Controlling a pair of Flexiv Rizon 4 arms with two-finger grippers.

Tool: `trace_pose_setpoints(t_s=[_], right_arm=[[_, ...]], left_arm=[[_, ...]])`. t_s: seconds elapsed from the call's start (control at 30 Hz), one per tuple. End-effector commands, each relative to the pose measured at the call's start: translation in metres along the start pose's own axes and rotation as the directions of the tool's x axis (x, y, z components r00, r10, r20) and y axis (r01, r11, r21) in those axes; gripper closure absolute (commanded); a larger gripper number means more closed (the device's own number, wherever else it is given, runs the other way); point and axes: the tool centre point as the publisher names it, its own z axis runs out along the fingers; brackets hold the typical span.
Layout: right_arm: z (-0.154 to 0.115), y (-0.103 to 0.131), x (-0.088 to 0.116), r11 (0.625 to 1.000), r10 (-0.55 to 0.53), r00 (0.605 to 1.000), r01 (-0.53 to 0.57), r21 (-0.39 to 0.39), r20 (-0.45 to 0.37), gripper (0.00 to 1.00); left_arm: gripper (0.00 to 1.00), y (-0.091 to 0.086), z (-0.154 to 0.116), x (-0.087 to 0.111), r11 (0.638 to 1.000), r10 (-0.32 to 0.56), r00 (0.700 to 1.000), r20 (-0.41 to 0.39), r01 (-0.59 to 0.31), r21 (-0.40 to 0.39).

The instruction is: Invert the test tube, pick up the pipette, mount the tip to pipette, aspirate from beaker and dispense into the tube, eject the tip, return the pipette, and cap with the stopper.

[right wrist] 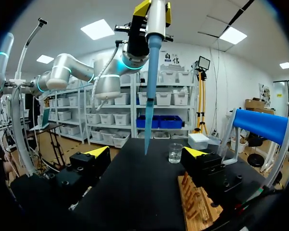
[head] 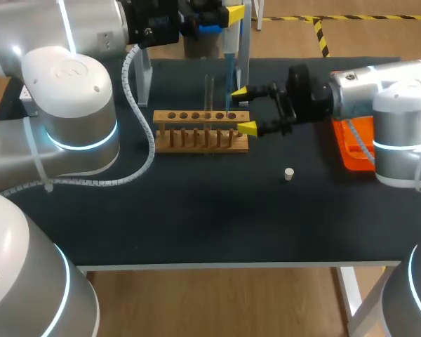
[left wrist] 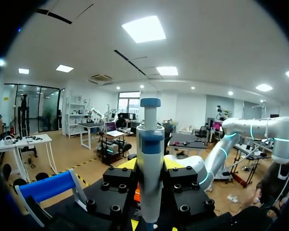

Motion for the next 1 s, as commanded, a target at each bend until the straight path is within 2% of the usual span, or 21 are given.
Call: trace_pose_setpoints(t_s=[0.03,0.2,1.0], right_arm=[[-0.0158,-0.0006,0.0127,0.999,-0.013,1.000,0.013,0.031,0.010,0.00],[-0.0233,-0.0059,0.0202,0.997,-0.038,0.999,0.038,0.064,0.005,0.00],[-0.0233,-0.0059,0.0202,0.997,-0.038,0.999,0.038,0.064,0.005,0.00]], left_arm=[[1.00,0.0005,0.0003,-0.0003,1.000,0.001,1.000,-0.001,-0.001,0.003],[1.00,0.0005,0.0003,-0.0003,1.000,0.001,1.000,-0.001,-0.001,0.003],[1.00,0.0005,0.0003,-0.0003,1.000,0.001,1.000,-0.001,-0.001,0.003]])
